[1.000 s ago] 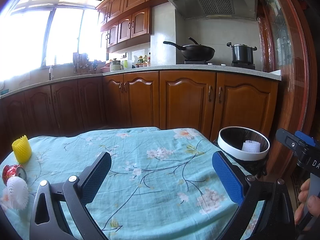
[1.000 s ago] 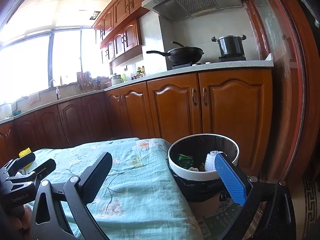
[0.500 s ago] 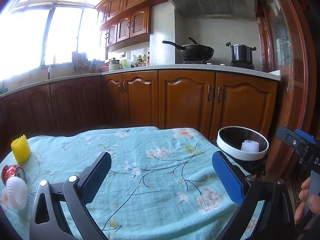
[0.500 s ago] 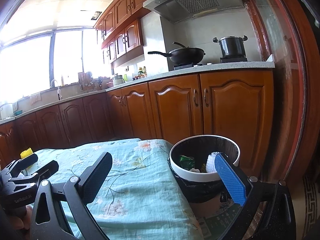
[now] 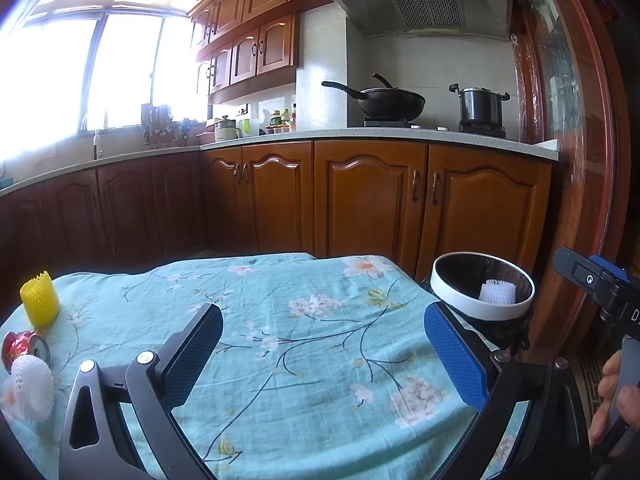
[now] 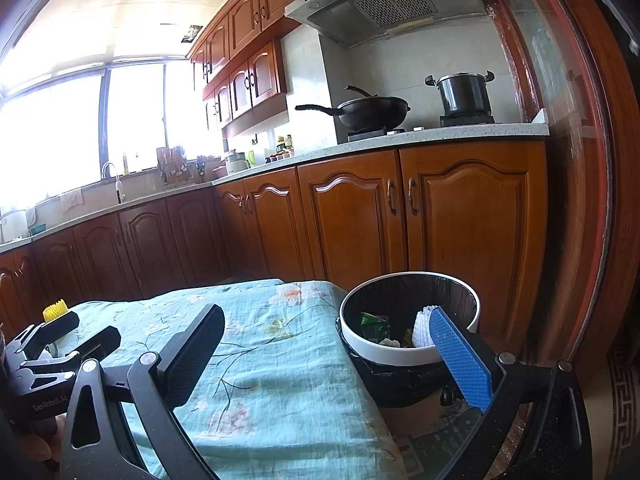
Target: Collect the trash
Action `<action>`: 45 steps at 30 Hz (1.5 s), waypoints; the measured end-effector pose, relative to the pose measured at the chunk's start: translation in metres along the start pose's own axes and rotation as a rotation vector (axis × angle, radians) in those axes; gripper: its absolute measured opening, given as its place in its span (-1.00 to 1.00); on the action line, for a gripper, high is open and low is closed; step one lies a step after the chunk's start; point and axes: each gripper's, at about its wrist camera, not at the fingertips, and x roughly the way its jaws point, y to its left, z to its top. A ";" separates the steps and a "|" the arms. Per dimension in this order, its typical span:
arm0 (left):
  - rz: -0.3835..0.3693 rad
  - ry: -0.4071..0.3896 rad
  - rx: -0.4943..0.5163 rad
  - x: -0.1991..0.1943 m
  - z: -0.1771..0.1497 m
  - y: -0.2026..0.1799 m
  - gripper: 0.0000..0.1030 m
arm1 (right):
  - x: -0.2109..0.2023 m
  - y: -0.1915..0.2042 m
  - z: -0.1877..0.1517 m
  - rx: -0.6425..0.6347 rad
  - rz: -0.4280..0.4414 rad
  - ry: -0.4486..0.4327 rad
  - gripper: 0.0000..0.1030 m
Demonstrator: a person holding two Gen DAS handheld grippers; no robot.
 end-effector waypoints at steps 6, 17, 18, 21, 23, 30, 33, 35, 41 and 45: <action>-0.002 0.003 0.001 0.001 0.000 0.000 0.98 | 0.000 0.000 0.001 0.005 0.004 -0.001 1.00; -0.009 0.011 -0.001 0.003 0.001 0.001 0.98 | -0.001 -0.002 0.004 0.024 0.009 0.000 1.00; -0.010 0.011 -0.001 0.003 0.001 0.001 0.98 | -0.001 -0.002 0.004 0.024 0.009 0.000 1.00; -0.010 0.012 0.000 0.003 0.001 0.001 0.98 | -0.001 -0.002 0.004 0.025 0.010 0.000 1.00; -0.009 0.012 -0.001 0.003 0.001 0.001 0.98 | -0.001 -0.002 0.004 0.024 0.010 0.000 1.00; -0.009 0.014 0.000 0.003 0.001 0.001 0.98 | -0.001 -0.001 0.003 0.025 0.009 0.002 1.00; -0.008 0.014 0.001 0.003 0.002 0.001 0.97 | 0.001 -0.001 0.001 0.029 0.011 0.004 1.00; -0.011 0.014 -0.001 0.003 0.002 0.001 0.98 | 0.002 0.000 0.001 0.029 0.010 0.007 1.00; -0.016 0.022 -0.007 0.004 0.000 0.004 0.98 | 0.003 0.004 -0.001 0.035 0.015 0.016 1.00; -0.023 0.032 -0.023 0.003 0.000 0.009 0.98 | 0.005 0.008 -0.002 0.035 0.017 0.026 1.00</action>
